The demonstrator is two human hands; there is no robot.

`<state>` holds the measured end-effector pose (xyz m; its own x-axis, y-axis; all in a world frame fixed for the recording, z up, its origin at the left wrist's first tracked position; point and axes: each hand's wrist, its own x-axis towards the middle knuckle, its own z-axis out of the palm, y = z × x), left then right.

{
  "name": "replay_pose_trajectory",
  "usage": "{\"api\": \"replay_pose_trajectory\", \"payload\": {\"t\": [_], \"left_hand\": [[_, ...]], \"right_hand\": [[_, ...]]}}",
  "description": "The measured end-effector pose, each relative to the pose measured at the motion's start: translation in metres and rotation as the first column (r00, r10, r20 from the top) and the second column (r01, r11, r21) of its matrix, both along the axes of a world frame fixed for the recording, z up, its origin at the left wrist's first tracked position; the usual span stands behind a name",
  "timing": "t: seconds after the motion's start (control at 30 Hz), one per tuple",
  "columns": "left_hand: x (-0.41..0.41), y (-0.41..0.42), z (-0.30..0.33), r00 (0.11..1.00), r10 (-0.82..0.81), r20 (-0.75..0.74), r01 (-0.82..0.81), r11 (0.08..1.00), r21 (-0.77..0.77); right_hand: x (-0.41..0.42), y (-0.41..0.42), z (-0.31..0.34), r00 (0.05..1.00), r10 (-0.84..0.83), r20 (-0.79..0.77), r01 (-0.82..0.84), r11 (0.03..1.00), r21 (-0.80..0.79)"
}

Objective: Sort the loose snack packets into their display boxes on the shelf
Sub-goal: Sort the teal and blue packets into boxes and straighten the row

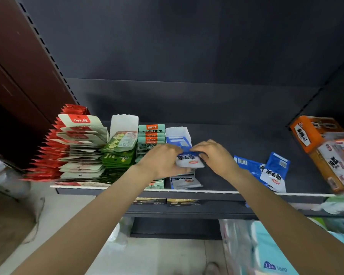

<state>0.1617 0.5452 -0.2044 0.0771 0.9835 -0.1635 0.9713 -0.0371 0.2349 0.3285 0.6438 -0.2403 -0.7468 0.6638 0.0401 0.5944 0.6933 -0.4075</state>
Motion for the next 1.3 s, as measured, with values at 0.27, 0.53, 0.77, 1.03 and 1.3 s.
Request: {"api": "replay_pose_trajectory", "payload": {"t": [0.27, 0.53, 0.77, 1.03, 1.3], "left_hand": [[0.044, 0.024, -0.003, 0.994, 0.093, -0.064, -0.081, 0.982, 0.168], [0.150, 0.092, -0.055, 0.997, -0.068, -0.042, 0.065, 0.995, -0.070], [0.193, 0.130, -0.100, 0.986, -0.150, -0.079, 0.125, 0.958, -0.257], [0.197, 0.136, -0.071, 0.868, -0.256, -0.425, 0.227, 0.967, -0.117], [0.125, 0.103, -0.006, 0.968, 0.154, -0.200, -0.099, 0.960, 0.262]], "right_hand": [[0.030, 0.020, -0.014, 0.967, -0.198, -0.157, 0.177, 0.974, -0.139], [0.134, 0.056, -0.068, 0.818, -0.459, 0.346, 0.526, 0.841, -0.129], [0.170, 0.075, -0.086, 0.866, -0.384, 0.321, 0.462, 0.861, -0.214], [0.183, 0.087, -0.074, 0.898, -0.389, 0.207, 0.439, 0.820, -0.367], [0.129, 0.068, -0.014, 0.805, -0.532, -0.263, 0.360, 0.791, -0.495]]}}
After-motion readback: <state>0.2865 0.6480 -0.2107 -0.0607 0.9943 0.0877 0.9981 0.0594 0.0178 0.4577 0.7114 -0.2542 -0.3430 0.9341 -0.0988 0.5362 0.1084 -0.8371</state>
